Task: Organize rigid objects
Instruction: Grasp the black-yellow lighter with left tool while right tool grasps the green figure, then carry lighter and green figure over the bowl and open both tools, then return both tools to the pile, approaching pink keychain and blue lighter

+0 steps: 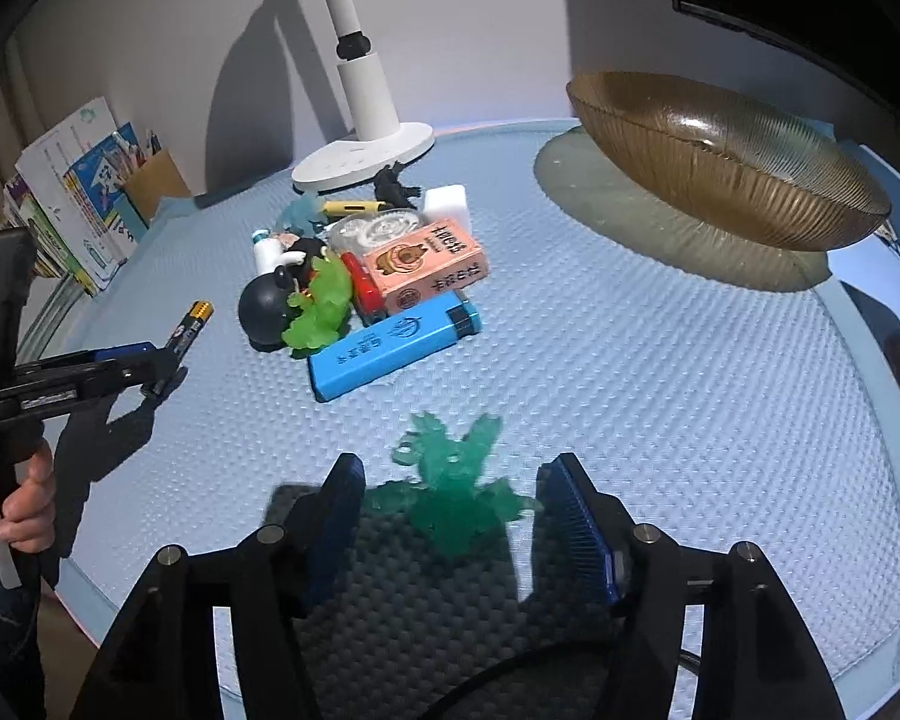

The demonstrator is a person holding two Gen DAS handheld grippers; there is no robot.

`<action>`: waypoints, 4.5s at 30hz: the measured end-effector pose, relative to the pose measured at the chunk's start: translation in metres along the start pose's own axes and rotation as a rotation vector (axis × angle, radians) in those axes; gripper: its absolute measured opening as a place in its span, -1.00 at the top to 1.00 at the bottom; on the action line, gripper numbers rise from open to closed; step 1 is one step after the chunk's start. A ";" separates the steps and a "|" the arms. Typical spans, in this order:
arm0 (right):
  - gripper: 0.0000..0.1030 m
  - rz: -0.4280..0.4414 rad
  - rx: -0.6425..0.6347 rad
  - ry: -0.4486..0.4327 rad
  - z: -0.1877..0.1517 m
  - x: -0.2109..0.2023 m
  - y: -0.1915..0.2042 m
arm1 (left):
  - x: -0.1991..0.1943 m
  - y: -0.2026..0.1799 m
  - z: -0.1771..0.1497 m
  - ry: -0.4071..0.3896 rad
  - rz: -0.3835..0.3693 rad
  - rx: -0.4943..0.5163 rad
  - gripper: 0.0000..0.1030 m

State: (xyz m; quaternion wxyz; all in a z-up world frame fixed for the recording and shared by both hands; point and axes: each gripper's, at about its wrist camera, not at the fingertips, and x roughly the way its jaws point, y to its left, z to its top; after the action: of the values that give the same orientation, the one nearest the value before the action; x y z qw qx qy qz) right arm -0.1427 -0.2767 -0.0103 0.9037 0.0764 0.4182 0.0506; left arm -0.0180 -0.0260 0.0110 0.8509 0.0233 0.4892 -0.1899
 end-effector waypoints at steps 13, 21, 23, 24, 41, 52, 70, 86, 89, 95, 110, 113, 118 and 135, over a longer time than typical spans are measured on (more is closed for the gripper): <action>0.03 -0.146 -0.167 -0.008 -0.010 0.005 0.035 | -0.006 -0.021 -0.001 -0.069 0.156 0.025 0.62; 0.06 -0.059 -0.067 -0.132 0.032 -0.050 -0.002 | -0.077 -0.076 0.047 -0.289 0.075 0.110 0.62; 0.06 -0.092 -0.023 -0.199 0.056 -0.074 -0.024 | -0.088 -0.100 0.069 -0.329 0.025 0.144 0.62; 0.06 -0.104 -0.001 -0.231 0.068 -0.085 -0.036 | -0.093 -0.112 0.079 -0.345 -0.001 0.160 0.62; 0.05 -0.091 0.290 -0.124 0.137 -0.038 -0.172 | 0.045 -0.259 0.166 -0.102 -0.244 0.239 0.62; -0.31 -0.096 0.337 -0.125 0.137 -0.039 -0.184 | 0.026 -0.243 0.166 -0.156 -0.230 0.199 0.07; -0.70 -0.039 0.080 -0.160 0.102 -0.063 -0.036 | -0.088 -0.036 0.046 -0.382 -0.035 -0.118 -0.29; -0.75 -0.124 0.007 -0.084 0.049 0.041 -0.012 | -0.008 0.025 -0.010 -0.273 0.161 -0.230 -0.30; -0.77 -0.109 0.017 -0.069 0.048 0.043 -0.016 | -0.007 0.029 -0.010 -0.262 0.141 -0.244 -0.30; -0.77 -0.092 -0.004 -0.074 0.047 0.041 -0.011 | -0.005 0.032 -0.010 -0.252 0.127 -0.259 -0.30; -0.77 -0.026 0.059 0.001 0.038 0.045 -0.008 | 0.008 0.020 0.011 -0.157 0.127 -0.255 -0.30; -0.78 -0.036 0.015 0.011 0.029 0.043 0.015 | 0.023 0.007 0.035 -0.094 0.114 -0.243 -0.30; -0.78 -0.135 -0.109 0.038 0.024 0.052 0.055 | 0.049 -0.028 0.054 -0.087 0.143 -0.112 -0.29; -0.78 -0.241 0.007 0.025 0.038 0.055 0.019 | 0.045 -0.012 0.053 -0.102 0.191 -0.064 -0.31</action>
State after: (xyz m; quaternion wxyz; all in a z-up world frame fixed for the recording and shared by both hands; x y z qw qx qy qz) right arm -0.0786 -0.2532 -0.0240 0.8976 0.0279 0.4360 -0.0589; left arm 0.0415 -0.0625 0.0022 0.8893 0.0329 0.4465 -0.0931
